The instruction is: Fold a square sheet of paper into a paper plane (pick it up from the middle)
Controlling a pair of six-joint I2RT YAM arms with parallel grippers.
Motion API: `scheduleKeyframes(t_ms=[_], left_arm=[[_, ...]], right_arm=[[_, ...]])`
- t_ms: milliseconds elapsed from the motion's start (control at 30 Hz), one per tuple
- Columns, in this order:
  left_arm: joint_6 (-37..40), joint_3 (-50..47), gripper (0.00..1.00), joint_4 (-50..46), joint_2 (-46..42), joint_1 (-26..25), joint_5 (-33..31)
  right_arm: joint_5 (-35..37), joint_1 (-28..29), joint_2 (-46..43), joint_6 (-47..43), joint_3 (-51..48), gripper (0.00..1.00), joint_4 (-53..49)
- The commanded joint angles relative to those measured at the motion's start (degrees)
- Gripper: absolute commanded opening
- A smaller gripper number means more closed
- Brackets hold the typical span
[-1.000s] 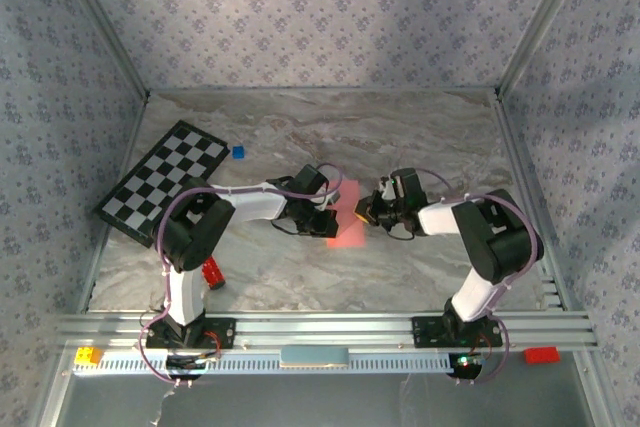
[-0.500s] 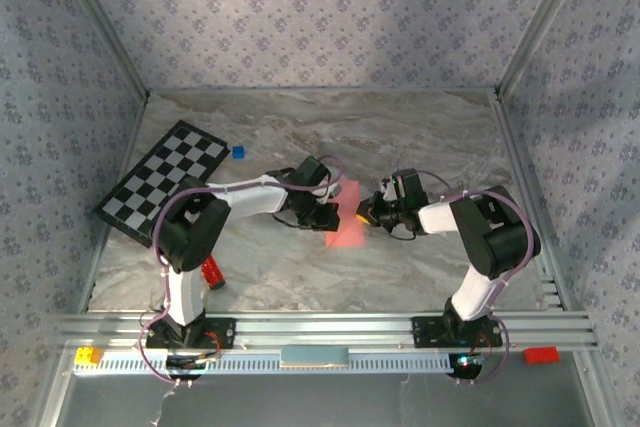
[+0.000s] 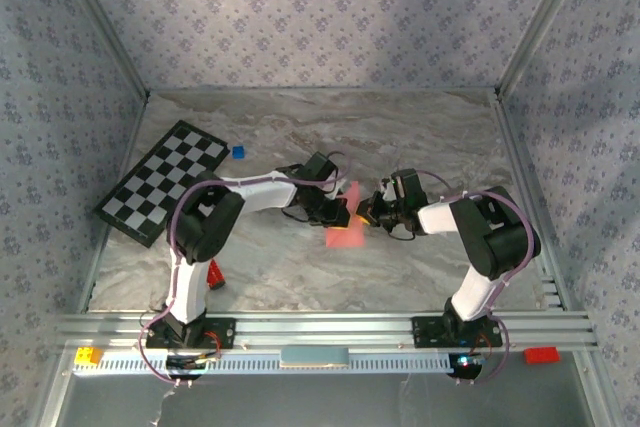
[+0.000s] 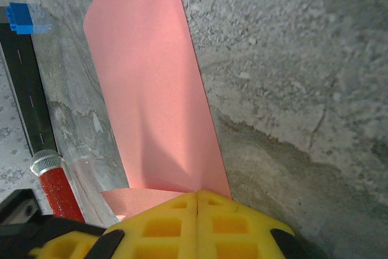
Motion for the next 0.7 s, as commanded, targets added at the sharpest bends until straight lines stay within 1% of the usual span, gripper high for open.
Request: scheduleKeyframes(t_ms=[0,100,267,367,667], left_arm=[[2.1,0.9,0.07,-2.7,1.1,-0.7,-0.7],[1.8,-1.9,0.07,-2.8,0.8,-0.7,-1.5],[2.1,-7.6,0.09,-2.2,-2.5,-0.6,-2.6],[3.1,-9.6,0.11,-3.5,-4.4,-0.7,-3.1],[4.9,-15.2,0.11,-6.6,-9.5,-0.5,-5.7]], right_arm=[[5.5,1.8,3.3,-0.2,-1.5,0.01,-4.0],[6.2,2.1,3.5,-0.2,-1.7,0.01,-4.6],[6.5,2.1,3.6,-0.2,-2.1,0.0,-4.6],[6.5,2.1,3.2,-0.5,-2.1,0.0,-5.2],[6.5,2.0,1.8,-0.9,-2.0,0.0,-6.0]])
